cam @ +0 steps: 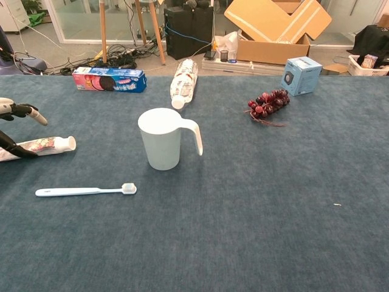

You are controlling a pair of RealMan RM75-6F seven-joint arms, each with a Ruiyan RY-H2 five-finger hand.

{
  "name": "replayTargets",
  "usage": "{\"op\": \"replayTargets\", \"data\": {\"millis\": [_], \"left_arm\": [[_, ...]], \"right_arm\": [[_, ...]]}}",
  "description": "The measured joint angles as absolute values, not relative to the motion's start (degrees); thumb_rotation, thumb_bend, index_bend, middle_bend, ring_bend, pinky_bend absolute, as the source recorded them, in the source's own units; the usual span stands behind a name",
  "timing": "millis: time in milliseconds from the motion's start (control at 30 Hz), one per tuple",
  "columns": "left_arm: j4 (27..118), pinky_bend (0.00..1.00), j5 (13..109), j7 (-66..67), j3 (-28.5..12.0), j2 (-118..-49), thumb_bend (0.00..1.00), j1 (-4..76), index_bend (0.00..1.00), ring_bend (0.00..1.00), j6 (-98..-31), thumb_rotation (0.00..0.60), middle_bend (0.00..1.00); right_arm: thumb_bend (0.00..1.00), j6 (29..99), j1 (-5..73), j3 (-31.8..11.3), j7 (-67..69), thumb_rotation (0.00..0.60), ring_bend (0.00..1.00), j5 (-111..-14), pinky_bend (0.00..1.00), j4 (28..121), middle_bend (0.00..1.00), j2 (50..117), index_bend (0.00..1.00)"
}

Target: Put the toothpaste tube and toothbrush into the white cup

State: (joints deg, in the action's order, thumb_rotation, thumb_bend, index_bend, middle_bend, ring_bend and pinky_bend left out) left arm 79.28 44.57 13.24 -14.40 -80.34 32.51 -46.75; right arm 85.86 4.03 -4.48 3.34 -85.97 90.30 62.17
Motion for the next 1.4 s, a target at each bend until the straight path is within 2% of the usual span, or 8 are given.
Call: {"op": "replayTargets", "data": {"millis": [133,433,767,1100,1200,1400], "left_arm": [[77.0,0.0,44.7,12.9,-13.8,-81.5,0.18,33.2,0.25,0.0,-46.6,0.6,0.0],[72.0,0.0,43.2,13.9,-12.5,-85.0,0.19,34.4,0.3,0.0,-47.3,0.6,0.0],[68.3,0.0,41.9,13.7,-13.3,-88.7,0.22,34.9,0.42,0.0,-49.9,0.6,0.0],[66.1,0.0,40.8,15.1,-13.4,-90.4,0.22,35.4,0.44,0.0,-49.9,0.6,0.0],[65.6,0.0,40.9,14.6,-13.8,-90.9,0.26,35.4,0.5,0.0,-50.2,0.6,0.0],[64.8,0.0,42.3,12.6,-14.8,-92.1,0.33,35.0,0.69,0.0,-52.1,0.6,0.0]], "right_arm": [[0.0,85.8,4.0,-4.5,3.4,0.6,0.03,-85.9,0.42,90.3,0.03,62.1,0.07],[0.0,85.7,4.0,-4.5,3.4,0.6,0.03,-85.8,0.42,90.4,0.04,62.1,0.07],[0.0,85.7,4.0,-4.6,3.5,0.6,0.03,-85.7,0.42,90.4,0.04,62.1,0.07],[0.0,85.7,4.0,-4.6,3.5,0.6,0.03,-85.7,0.42,90.4,0.04,62.1,0.07],[0.0,85.6,4.1,-4.6,3.5,0.6,0.03,-85.6,0.42,90.4,0.04,62.1,0.07],[0.0,85.5,4.1,-4.6,3.5,0.6,0.03,-85.5,0.42,90.4,0.04,62.0,0.07]]}}
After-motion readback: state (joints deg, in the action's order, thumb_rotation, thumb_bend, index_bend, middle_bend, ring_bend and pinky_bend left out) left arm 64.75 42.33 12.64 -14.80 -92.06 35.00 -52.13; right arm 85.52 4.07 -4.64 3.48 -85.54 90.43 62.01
